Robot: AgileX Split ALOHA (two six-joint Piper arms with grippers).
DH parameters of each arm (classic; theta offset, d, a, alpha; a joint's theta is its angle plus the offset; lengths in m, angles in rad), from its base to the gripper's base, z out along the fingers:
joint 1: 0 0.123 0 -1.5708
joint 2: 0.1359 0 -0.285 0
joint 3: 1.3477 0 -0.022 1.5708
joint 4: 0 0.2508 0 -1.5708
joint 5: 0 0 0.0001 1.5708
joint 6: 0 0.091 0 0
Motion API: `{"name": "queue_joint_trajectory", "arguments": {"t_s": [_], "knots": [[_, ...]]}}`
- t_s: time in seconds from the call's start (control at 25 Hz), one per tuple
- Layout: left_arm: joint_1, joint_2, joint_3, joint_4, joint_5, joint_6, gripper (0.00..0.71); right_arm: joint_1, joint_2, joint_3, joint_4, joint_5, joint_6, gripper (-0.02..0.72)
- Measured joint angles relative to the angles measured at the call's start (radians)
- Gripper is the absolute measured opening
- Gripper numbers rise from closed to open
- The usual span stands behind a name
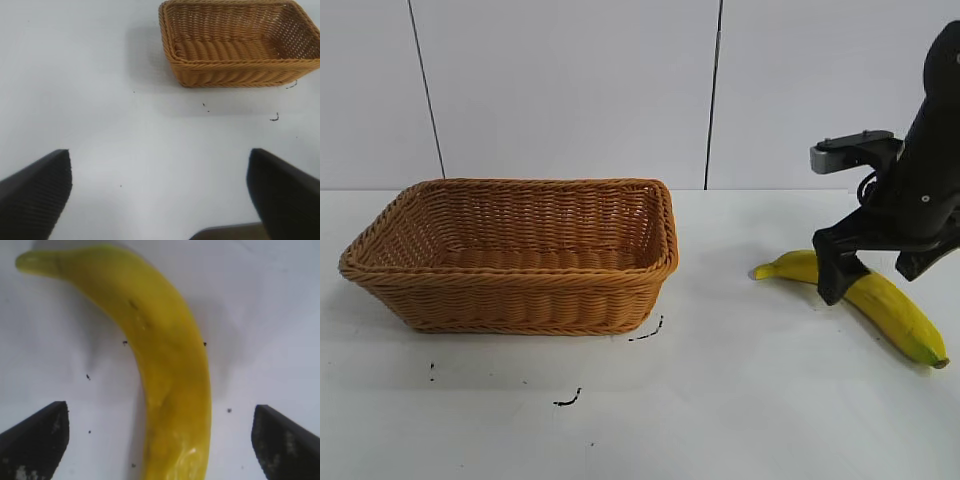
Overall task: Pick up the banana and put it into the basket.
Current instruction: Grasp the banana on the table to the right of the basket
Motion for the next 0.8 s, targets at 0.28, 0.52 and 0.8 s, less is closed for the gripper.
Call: {"name": "queue_joint_trajectory", "arguments": {"t_s": [0.28,0.52,0.8], "knots": [[0.0,0.0,0.0,0.0,0.0,0.0,0.69,0.0,0.048,-0.005,0.005,-0.046,0.026,0.681],[0.0,0.0,0.0,0.0,0.0,0.0,0.69,0.0,0.049,-0.005,0.002,-0.052,0.056,0.309],[0.0,0.0,0.0,0.0,0.0,0.0,0.69,0.0,0.006,-0.004,-0.007,0.007,0.056,0.3]]}}
